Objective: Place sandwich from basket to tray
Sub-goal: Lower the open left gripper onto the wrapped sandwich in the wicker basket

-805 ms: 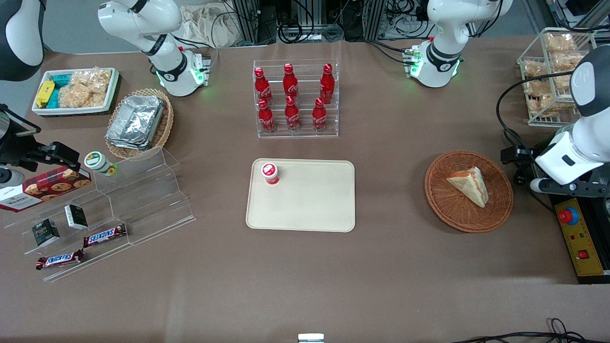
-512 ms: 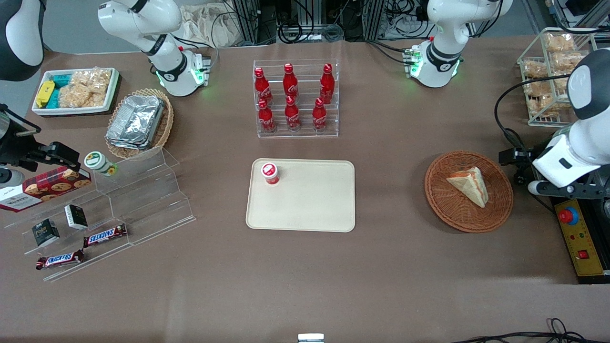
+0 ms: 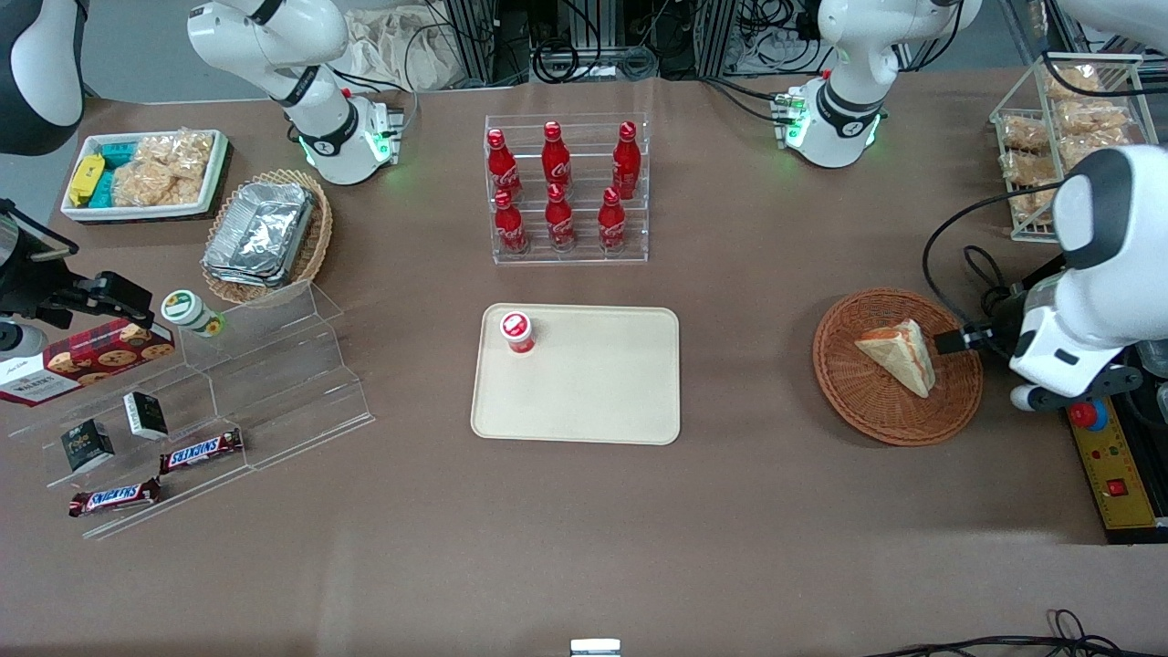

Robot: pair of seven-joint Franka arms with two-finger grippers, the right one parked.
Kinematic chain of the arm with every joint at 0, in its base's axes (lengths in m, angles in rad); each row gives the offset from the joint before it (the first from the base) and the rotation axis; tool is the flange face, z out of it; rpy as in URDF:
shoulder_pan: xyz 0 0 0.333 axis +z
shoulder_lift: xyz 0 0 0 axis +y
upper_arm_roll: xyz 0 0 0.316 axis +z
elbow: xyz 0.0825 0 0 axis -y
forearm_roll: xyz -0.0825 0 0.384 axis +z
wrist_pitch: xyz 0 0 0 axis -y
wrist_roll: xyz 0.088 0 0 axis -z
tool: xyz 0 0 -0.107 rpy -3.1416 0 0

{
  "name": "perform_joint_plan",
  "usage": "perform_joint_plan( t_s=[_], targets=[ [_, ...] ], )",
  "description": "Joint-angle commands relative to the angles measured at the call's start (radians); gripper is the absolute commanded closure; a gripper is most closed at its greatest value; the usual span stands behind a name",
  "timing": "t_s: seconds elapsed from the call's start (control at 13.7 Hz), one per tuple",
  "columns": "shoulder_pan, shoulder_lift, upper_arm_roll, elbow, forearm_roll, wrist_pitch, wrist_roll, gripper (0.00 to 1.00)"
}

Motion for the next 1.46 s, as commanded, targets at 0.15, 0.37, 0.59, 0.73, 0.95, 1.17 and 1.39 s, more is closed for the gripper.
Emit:
perform_joint_plan(
  t_s=[0.15, 0.37, 0.59, 0.73, 0.95, 1.17, 1.39],
  targets=[
    [0.009, -0.039, 0.007, -0.274, 0.018, 0.247, -0.233, 0.00],
    [0.010, -0.047, 0.022, -0.421, 0.020, 0.432, -0.342, 0.00],
    [0.012, -0.028, 0.062, -0.450, 0.020, 0.485, -0.359, 0.00],
    [0.016, -0.021, 0.084, -0.456, 0.020, 0.488, -0.366, 0.00],
    [0.006, 0.051, 0.084, -0.455, 0.017, 0.575, -0.495, 0.00],
    [-0.021, 0.100, 0.079, -0.449, 0.015, 0.635, -0.595, 0.00],
    [-0.022, 0.120, 0.078, -0.418, 0.003, 0.643, -0.655, 0.02]
  ],
)
